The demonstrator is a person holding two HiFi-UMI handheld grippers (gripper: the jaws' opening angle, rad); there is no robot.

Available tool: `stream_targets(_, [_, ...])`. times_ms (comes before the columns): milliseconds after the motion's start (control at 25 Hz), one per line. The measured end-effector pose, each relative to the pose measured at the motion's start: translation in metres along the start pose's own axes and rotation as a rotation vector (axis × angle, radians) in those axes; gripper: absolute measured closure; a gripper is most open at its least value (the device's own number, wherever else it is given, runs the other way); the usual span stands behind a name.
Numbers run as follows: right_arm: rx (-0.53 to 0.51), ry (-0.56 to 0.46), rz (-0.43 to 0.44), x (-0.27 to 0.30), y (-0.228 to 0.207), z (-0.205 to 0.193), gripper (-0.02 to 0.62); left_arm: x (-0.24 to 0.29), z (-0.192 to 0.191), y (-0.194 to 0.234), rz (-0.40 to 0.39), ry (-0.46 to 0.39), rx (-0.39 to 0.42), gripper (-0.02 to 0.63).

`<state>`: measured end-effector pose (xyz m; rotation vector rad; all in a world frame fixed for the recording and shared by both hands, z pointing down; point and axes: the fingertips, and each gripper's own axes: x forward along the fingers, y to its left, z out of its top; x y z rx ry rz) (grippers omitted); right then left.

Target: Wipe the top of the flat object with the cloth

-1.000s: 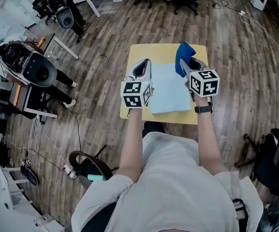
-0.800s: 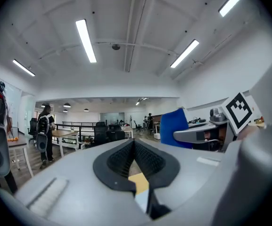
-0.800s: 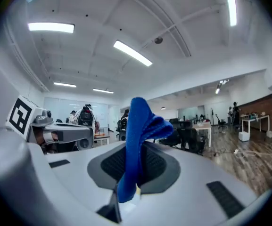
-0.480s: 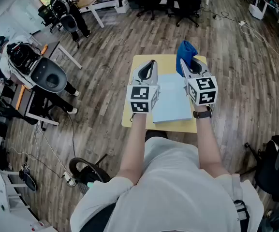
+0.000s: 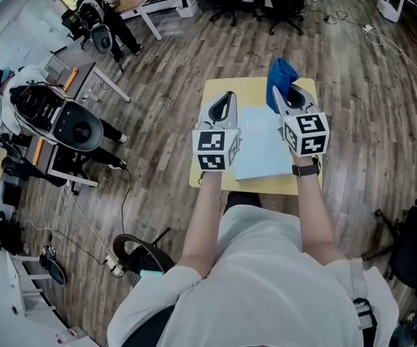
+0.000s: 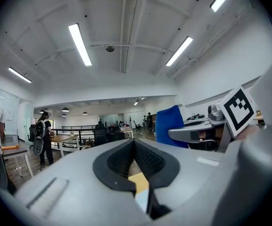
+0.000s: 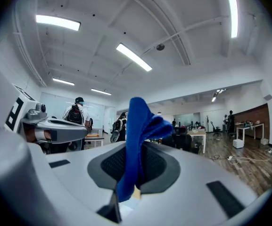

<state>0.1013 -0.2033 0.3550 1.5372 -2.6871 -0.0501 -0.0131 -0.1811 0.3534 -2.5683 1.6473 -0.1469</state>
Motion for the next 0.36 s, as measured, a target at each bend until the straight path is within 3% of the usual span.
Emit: stream_targets(360, [0.01, 0.02, -0.025, 0.0, -0.022, -0.006, 0.537, 0.016, -0.008, -0.013, -0.028, 0.041, 0.001, 0.595])
